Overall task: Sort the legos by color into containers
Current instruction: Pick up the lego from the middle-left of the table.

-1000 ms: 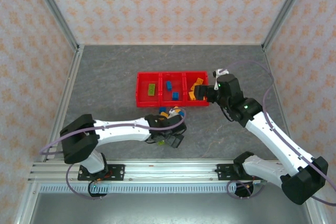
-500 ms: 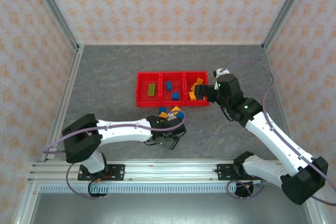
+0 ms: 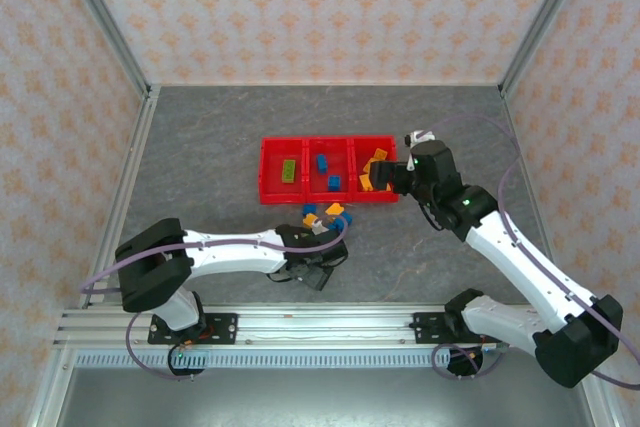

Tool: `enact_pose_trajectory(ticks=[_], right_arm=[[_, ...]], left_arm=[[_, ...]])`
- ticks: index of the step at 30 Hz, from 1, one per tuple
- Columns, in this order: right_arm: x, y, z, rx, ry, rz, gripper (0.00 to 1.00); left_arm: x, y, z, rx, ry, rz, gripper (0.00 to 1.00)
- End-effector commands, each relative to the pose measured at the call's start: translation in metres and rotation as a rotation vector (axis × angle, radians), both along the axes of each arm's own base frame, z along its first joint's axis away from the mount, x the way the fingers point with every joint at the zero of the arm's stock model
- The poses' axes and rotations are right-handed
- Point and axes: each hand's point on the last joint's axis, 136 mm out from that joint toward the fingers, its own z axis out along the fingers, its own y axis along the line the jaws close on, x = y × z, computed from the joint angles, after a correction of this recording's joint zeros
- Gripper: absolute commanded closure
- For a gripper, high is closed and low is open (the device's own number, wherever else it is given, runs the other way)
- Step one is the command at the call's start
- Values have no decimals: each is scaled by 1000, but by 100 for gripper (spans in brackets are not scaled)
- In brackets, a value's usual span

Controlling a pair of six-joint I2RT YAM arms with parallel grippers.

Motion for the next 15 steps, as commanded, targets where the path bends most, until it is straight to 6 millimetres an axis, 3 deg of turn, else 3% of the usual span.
enact_pose_trajectory(ticks=[1,8,15], right_arm=[[5,4,21,24,-51,2,0],[5,4,22,26,-53,2,0],[5,2,22,18,-55,-4,0]], left_arm=[[-1,4,-7,36,15,6,24],[5,2,-14,44,26,-8,29],[16,-9,-14,52,21,-43,49]])
